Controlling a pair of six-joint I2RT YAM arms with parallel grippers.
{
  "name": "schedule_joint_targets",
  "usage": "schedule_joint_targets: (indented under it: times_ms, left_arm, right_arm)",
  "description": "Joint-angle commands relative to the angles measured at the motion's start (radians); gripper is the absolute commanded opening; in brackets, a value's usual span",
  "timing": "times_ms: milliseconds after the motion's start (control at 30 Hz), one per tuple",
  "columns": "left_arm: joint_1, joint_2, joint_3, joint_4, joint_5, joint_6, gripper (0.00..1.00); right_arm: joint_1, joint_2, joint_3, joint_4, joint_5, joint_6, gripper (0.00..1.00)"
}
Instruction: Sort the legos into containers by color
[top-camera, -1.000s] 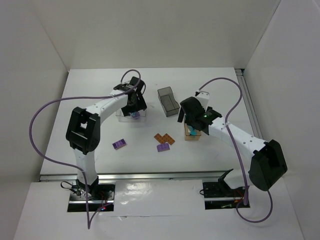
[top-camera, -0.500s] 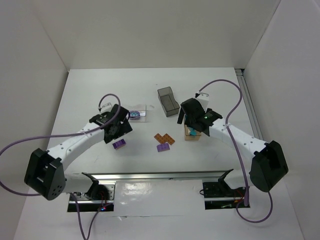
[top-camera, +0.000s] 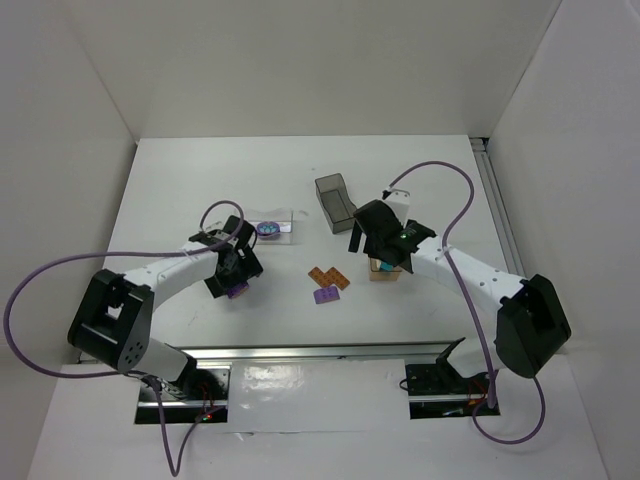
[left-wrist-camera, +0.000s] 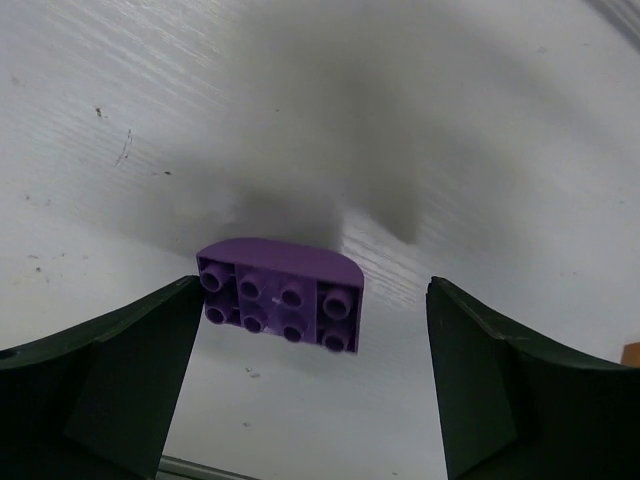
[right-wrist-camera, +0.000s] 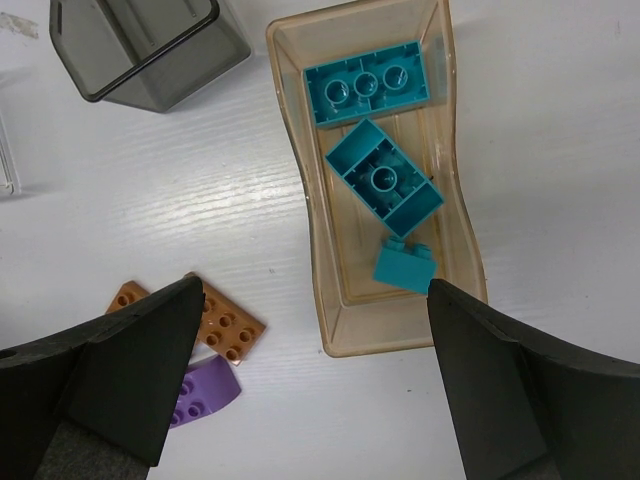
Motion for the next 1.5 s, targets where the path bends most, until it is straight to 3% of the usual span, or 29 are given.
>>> schedule_joint_targets:
  times_ms: [0, 300, 500, 733, 867, 1033, 1233, 1300, 1400, 1467]
  left_arm:
    - [0.012, 0.03, -0.01, 0.03, 0.029, 0.004, 0.97]
    - [0.012, 0.027, -0.019, 0.021, -0.006, -0.006, 0.77]
    - [0.012, 0.005, 0.002, 0.01, -0.006, 0.017, 0.5]
    - [-0.007, -0.067, 0.134, -0.025, -0.015, 0.077, 0.5]
    - [-0.007, -0.023, 0.261, -0.039, -0.049, 0.112, 0.5]
    - [0.016, 0.167, 0.489, -0.071, -0.083, 0.18, 0.51]
    - [0.047, 0.319, 0.63, -0.106, -0.113, 0.227, 0.55]
    - [0.079, 0.349, 0.651, -0.106, -0.113, 0.237, 0.69]
    - [0.104, 0.381, 0.676, -0.106, -0.094, 0.246, 0.98]
    - [0.104, 0.381, 0.686, -0.106, -0.093, 0.257, 1.0]
  right_arm:
    - [0.018, -0.008, 0.021, 0.023, 0.023, 0.013, 1.0]
    - [0.019, -0.008, 0.012, 0.023, 0.023, 0.013, 1.0]
    - [0.019, -0.008, 0.012, 0.023, 0.023, 0.013, 1.0]
    - [0.019, -0.008, 0.012, 0.014, 0.032, 0.013, 1.0]
    - [0.019, -0.017, 0.012, 0.014, 0.032, 0.013, 1.0]
    - [0.019, -0.028, 0.012, -0.004, 0.032, 0.013, 1.0]
    - [0.019, -0.047, -0.008, -0.004, 0.043, 0.013, 1.0]
    - [0.019, -0.047, -0.008, -0.004, 0.043, 0.013, 1.0]
    - [0.019, -0.036, -0.008, -0.004, 0.052, 0.013, 1.0]
    - [0.019, -0.036, -0.008, -0.004, 0.052, 0.013, 1.0]
